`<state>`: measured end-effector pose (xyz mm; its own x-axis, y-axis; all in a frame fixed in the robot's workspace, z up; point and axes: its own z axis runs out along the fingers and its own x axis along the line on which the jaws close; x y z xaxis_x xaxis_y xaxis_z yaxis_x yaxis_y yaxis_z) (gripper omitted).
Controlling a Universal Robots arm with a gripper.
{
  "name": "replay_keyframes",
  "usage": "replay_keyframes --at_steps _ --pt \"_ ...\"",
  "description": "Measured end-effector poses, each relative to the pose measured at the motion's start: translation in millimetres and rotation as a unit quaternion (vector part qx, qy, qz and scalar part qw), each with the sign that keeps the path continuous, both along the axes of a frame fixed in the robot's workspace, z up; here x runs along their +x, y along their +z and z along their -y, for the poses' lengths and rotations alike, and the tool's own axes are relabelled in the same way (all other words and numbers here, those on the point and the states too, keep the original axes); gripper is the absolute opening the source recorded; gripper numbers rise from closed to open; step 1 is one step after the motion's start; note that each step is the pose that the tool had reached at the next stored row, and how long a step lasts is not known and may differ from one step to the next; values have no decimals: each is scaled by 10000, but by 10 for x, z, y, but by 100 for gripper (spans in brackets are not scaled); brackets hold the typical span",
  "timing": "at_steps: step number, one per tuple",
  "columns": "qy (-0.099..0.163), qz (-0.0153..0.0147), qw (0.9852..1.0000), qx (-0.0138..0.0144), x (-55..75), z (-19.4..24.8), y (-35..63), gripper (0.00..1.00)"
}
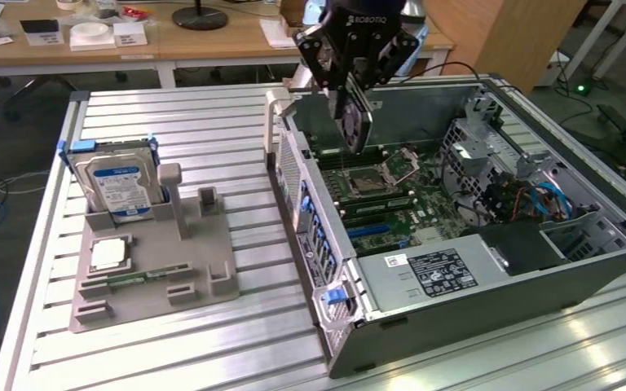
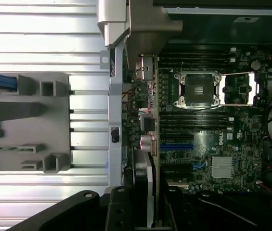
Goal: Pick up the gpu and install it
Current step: 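Pick up the gpu and move the gpu toward the slot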
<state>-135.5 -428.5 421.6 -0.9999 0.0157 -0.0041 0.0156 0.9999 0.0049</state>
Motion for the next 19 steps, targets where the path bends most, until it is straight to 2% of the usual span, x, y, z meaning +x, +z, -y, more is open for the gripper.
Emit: replay_keyframes --at_steps 5,19 --pt "-41 0 10000 0 93 0 -4 28" --pt "-43 0 10000 0 538 -1 -13 28"
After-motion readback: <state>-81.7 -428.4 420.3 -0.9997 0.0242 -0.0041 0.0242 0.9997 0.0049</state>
